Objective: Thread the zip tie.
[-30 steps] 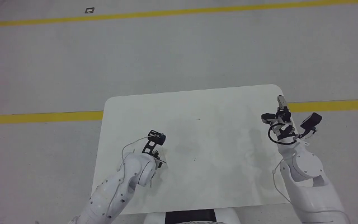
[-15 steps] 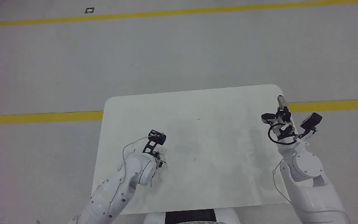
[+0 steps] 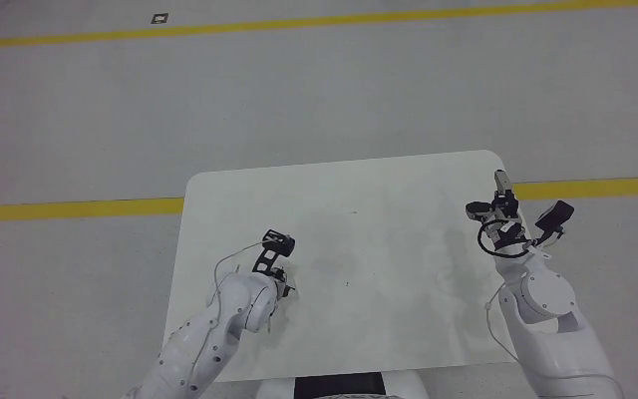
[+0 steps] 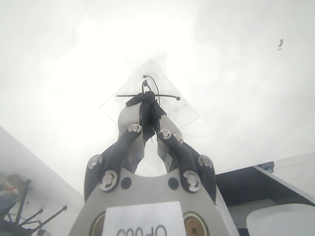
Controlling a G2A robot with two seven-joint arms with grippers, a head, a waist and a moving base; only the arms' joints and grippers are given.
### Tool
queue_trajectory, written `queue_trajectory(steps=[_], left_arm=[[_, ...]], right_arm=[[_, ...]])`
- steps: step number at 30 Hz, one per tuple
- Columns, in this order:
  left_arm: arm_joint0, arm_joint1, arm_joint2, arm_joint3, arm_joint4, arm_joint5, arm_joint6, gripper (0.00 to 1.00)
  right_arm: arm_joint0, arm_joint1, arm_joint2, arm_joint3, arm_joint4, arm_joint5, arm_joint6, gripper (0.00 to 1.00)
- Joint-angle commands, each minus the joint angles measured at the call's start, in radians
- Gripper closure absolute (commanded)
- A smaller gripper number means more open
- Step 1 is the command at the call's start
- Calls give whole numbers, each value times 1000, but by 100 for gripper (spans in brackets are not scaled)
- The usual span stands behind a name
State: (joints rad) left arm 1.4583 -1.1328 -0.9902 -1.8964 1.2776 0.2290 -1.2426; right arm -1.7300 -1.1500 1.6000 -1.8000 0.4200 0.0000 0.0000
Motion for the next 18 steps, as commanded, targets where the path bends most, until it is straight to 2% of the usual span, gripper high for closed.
queue_trajectory(steps=[1, 10, 18], left_arm=[[4, 1, -4, -6, 2, 1, 3, 100], [36, 6, -27, -57, 13, -1, 22, 100], [57, 9, -41, -79, 17, -7, 59, 100]], right_arm=[[0, 0, 0, 0, 0, 0, 0, 0], [0, 0, 0, 0, 0, 0, 0, 0], [0, 0, 0, 0, 0, 0, 0, 0]])
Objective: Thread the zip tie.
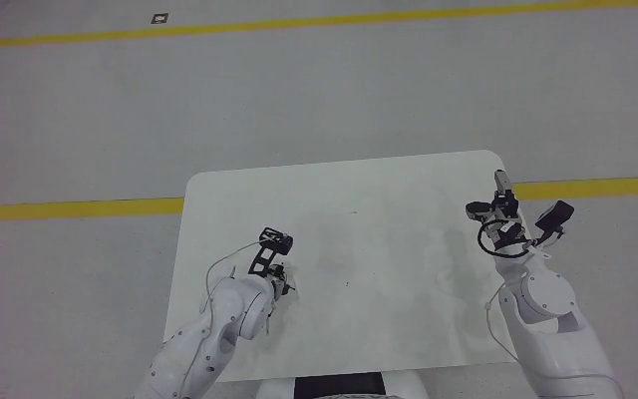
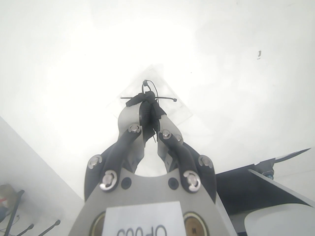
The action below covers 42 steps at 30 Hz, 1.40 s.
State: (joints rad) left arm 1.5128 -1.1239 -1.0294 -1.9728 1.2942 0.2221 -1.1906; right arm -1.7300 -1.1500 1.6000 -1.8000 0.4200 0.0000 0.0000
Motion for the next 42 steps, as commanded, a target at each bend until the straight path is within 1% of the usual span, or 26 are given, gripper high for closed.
queue_trajectory(steps=[1, 8, 15, 21, 24, 28, 31, 33, 37, 38, 39, 40, 42], left_arm=[[5, 1, -5, -4, 1, 1, 13, 100], [3, -2, -12, 6, -11, 9, 49, 100], [15, 0, -23, -17, -13, 3, 49, 100], [15, -1, -21, -6, -17, -5, 46, 100], [15, -1, -18, -13, -16, -9, 42, 100], [26, 2, -28, -38, -16, -21, 37, 100], [45, 8, -47, -69, -24, -57, 31, 100], [63, 14, -66, -100, -37, -93, 24, 100], [104, 27, -117, -155, -109, -191, -6, 100], [115, 31, -129, -162, -148, -234, -29, 100], [120, 35, -136, -158, -155, -269, -55, 100], [121, 37, -134, -154, -150, -284, -66, 100], [121, 37, -134, -154, -150, -284, -66, 100]], right_arm=[[0, 0, 0, 0, 0, 0, 0, 0], [0, 0, 0, 0, 0, 0, 0, 0], [0, 0, 0, 0, 0, 0, 0, 0], [0, 0, 0, 0, 0, 0, 0, 0], [0, 0, 0, 0, 0, 0, 0, 0], [0, 0, 0, 0, 0, 0, 0, 0], [0, 0, 0, 0, 0, 0, 0, 0], [0, 0, 0, 0, 0, 0, 0, 0], [0, 0, 0, 0, 0, 0, 0, 0], [0, 0, 0, 0, 0, 0, 0, 0], [0, 0, 0, 0, 0, 0, 0, 0], [0, 0, 0, 0, 0, 0, 0, 0], [0, 0, 0, 0, 0, 0, 0, 0]])
